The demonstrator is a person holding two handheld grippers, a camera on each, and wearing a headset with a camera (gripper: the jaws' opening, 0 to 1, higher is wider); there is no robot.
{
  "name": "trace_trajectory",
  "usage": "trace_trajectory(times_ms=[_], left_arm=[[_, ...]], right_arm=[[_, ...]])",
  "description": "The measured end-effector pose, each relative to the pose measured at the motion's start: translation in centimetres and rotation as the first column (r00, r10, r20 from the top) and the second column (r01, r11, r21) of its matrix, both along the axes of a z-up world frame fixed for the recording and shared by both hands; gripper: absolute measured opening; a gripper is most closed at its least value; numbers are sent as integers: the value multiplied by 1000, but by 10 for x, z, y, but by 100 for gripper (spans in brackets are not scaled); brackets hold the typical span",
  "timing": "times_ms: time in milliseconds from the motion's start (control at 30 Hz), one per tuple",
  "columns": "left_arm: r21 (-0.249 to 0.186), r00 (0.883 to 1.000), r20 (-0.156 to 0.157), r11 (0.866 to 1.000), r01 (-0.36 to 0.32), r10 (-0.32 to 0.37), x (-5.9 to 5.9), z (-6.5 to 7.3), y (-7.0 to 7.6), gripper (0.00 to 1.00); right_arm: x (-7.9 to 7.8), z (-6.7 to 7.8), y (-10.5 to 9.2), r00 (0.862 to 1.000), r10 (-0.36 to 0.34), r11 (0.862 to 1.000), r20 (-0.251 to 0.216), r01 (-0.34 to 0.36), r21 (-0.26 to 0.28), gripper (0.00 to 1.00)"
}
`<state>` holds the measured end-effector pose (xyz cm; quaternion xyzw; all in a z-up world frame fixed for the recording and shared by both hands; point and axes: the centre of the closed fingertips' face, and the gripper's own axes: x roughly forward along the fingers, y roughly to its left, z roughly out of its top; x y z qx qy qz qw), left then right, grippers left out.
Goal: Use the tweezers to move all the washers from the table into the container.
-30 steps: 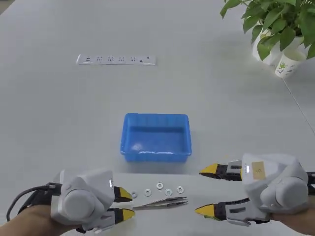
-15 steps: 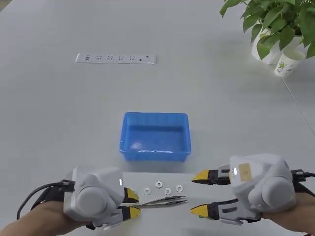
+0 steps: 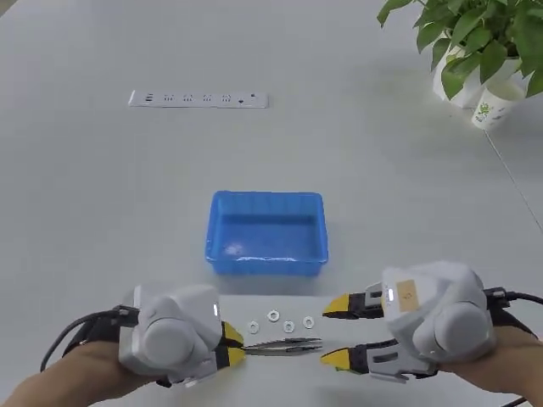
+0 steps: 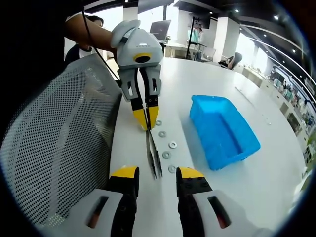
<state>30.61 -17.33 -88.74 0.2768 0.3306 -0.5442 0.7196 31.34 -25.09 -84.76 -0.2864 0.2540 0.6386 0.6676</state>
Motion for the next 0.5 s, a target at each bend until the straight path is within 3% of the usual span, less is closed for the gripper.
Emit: trace_trajectory(times_ms=[500], left_arm=[[28, 999, 27, 999, 24, -25, 0, 0, -1, 5]], right_arm=[[-9, -8, 11, 998, 63, 998, 0, -63, -26, 27]])
